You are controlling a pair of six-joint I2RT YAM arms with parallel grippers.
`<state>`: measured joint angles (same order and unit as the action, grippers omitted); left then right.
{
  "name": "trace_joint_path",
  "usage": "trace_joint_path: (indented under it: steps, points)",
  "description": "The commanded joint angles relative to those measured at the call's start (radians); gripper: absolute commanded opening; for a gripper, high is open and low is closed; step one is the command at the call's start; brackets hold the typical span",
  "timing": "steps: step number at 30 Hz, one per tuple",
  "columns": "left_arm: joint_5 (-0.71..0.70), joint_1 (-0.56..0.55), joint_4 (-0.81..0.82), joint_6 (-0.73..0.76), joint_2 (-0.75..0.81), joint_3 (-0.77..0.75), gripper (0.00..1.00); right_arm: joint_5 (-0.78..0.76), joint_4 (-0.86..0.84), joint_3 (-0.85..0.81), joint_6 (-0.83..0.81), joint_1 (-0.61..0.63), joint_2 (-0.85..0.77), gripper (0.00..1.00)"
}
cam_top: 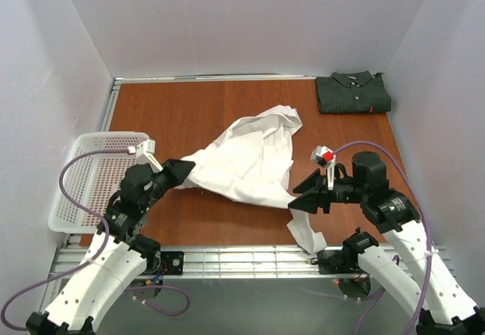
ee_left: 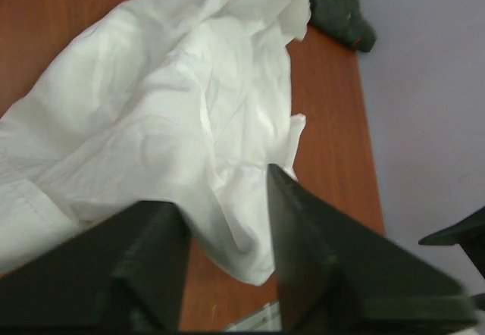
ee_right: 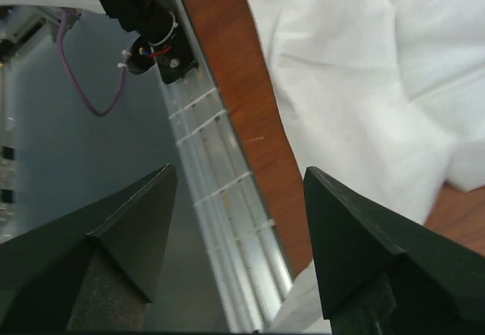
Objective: Fold and stack the long sleeve shirts
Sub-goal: Flatten the shirt out
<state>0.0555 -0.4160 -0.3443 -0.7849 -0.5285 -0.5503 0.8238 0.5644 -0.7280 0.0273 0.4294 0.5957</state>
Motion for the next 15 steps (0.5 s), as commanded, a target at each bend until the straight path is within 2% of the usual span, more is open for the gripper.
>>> trace_joint_path:
  steps: [1,3,5,8,11,13,15]
  points:
    - [-0.005,-0.001,-0.278,-0.016,0.122,-0.042,0.54,0.076,0.066,0.025,0.083,-0.003,-0.008,0.69]
    - [-0.002,-0.001,-0.344,-0.008,0.183,-0.074,0.64,-0.020,0.068,0.016,0.095,-0.003,0.019,0.72]
    - [0.004,-0.001,-0.412,-0.002,0.205,-0.120,0.70,-0.168,0.063,0.013,0.120,-0.003,0.090,0.72]
    - [0.017,-0.001,-0.441,0.035,0.197,-0.181,0.70,-0.366,0.046,0.004,0.134,-0.003,0.188,0.72]
    - [0.035,-0.001,-0.437,0.090,0.124,-0.240,0.70,-0.556,0.002,-0.008,0.169,-0.003,0.260,0.72]
    - [0.026,-0.001,-0.443,0.128,0.037,-0.312,0.70,-0.632,-0.038,-0.001,0.244,-0.003,0.304,0.73]
    - [0.004,-0.001,-0.455,0.168,-0.022,-0.373,0.70,-0.634,-0.145,0.025,0.317,-0.003,0.325,0.78]
